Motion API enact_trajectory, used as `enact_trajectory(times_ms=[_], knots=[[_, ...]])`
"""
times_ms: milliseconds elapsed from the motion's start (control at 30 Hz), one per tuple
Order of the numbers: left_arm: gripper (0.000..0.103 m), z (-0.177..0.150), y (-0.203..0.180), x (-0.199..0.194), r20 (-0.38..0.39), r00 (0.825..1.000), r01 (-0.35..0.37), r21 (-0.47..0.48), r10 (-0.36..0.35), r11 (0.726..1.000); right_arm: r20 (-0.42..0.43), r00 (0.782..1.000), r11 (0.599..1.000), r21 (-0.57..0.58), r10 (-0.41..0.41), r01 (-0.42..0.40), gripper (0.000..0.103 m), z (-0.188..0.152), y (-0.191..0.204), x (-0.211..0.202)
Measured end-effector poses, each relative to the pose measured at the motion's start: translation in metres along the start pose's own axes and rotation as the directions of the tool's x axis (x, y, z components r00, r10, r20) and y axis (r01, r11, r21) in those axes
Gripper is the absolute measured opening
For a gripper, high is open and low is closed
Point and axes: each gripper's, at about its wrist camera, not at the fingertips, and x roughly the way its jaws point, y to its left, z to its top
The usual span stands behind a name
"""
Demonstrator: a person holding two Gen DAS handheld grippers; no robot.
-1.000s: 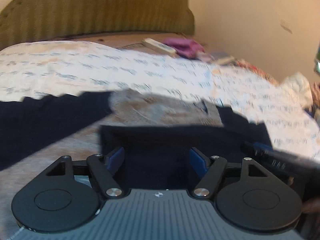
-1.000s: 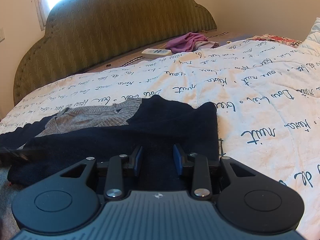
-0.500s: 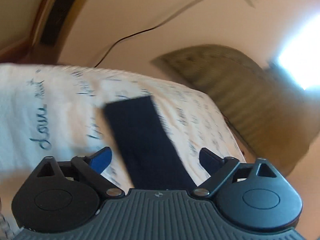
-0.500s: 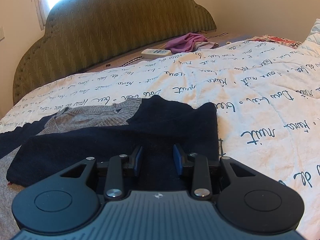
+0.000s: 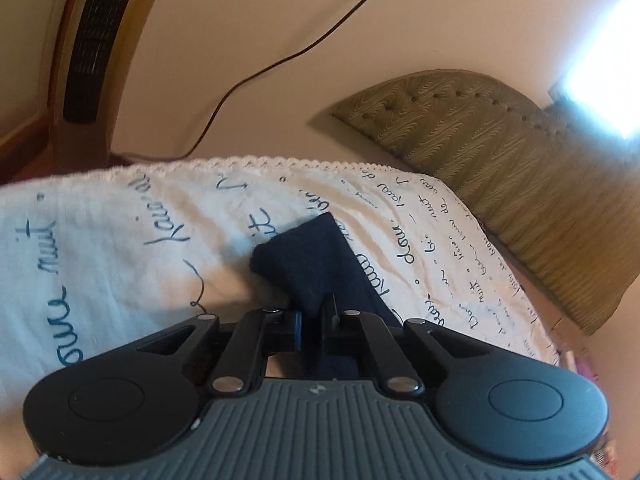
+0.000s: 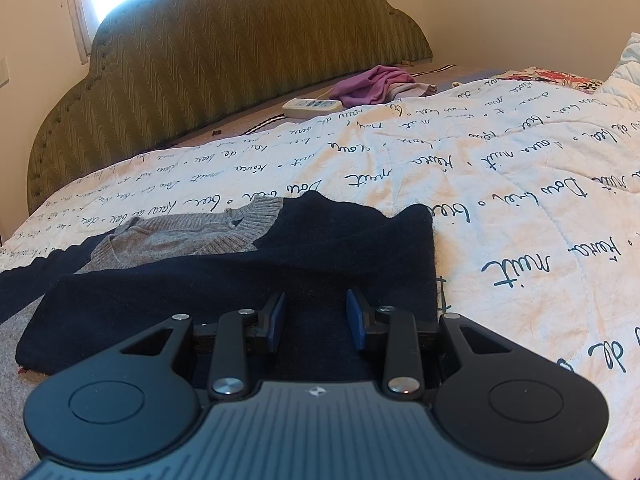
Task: Fold small clothes
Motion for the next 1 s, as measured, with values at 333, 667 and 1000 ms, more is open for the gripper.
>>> enact_trajectory(times_ms=[333,667,1000], knots=[[0.004,-0.078,-0.139,-0.094,0.062,0.954,0.232,0.466,-0.293,0.854,0.002,1.000,1.000,0.015,0.011,-0.011,0.032,0.000,-0.003,0.000],[0.005,-0.264,-0.245,-0.113,-0.355,0.850,0.523,0.653,-0.388,0.548,0.006,1.000,0.999,0.035,0.024,-0.024,0.032,0.000,-0.006,-0.001],[0.044,-0.301,-0.235,-0.108,-0.429,0.850,0.527,0.712,-0.307,0.464,-0.021,0.999,0.999,-0.020,0.035,-0.036,0.055,0.004,0.004,-0.002]])
